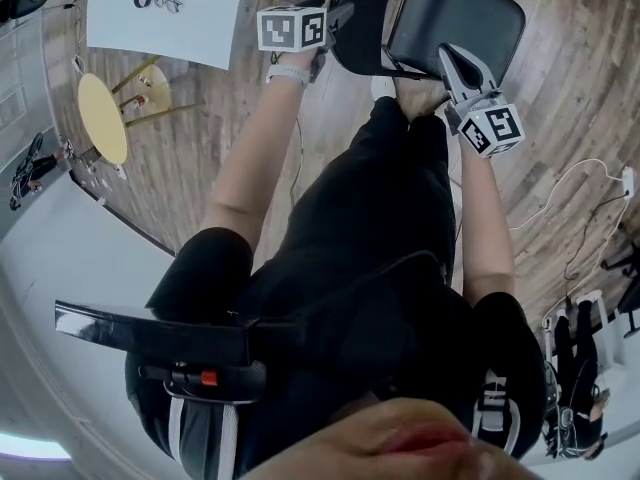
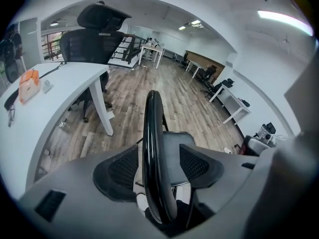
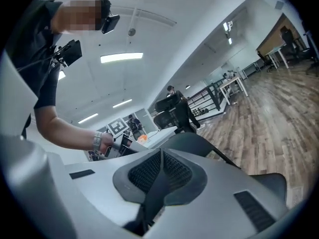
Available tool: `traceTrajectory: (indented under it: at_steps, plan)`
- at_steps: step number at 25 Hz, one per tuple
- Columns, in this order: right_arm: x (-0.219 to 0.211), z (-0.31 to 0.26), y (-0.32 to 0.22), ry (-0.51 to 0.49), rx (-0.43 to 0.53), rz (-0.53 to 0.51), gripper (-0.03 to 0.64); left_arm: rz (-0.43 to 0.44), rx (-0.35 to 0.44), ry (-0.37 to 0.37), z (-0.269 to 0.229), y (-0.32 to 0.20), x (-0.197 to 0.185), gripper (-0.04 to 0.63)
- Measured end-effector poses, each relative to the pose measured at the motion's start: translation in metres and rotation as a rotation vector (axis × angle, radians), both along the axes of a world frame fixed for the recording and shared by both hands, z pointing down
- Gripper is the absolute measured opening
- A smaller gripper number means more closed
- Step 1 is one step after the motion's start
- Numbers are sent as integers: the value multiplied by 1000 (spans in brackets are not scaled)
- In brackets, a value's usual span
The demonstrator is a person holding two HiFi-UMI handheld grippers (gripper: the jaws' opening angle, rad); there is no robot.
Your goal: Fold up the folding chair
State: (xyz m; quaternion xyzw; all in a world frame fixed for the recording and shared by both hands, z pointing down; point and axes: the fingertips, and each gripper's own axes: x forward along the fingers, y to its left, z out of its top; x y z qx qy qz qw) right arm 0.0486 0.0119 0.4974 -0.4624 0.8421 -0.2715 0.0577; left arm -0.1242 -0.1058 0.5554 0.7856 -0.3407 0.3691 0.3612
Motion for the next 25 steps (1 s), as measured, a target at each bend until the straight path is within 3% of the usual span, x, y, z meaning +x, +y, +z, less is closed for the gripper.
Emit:
traceTrajectory:
  at_steps: [7, 9, 13, 20, 25]
  plan:
    - [76, 120, 25, -42, -232, 75, 11, -7, -45, -49, 34, -8, -4, 235]
    - [104, 160, 39, -51, -315, 95, 20, -3, -44, -58, 38, -8, -5, 158]
    - [148, 231, 63, -82, -448, 105, 89, 4, -53, -40, 38, -8, -5, 153]
    - [202, 351, 108, -241, -655, 213, 235, -8, -55, -63, 40, -7, -9, 149]
    - [220, 417, 135, -244, -775, 220, 298, -7, -59, -77, 40, -8, -8, 149]
